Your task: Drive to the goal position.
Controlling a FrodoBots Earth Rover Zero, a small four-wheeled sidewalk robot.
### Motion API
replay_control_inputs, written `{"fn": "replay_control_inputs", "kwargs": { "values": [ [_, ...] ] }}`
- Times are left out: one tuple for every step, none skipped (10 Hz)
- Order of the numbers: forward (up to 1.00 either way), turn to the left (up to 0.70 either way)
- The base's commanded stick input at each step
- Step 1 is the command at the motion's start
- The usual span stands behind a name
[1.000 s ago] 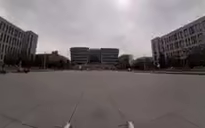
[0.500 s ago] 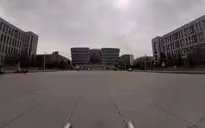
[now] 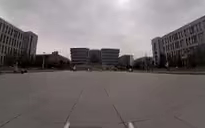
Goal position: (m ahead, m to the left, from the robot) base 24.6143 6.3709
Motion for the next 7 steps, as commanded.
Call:
{"fn": "replay_control_inputs", "kwargs": {
  "values": [
    [0.7,0.14],
    [0.7,0.13],
    [0.7,0.1],
    [0.7,0.0],
    [0.7,0.0],
    [0.7,0.0],
    [0.7,0.0]
  ]
}}
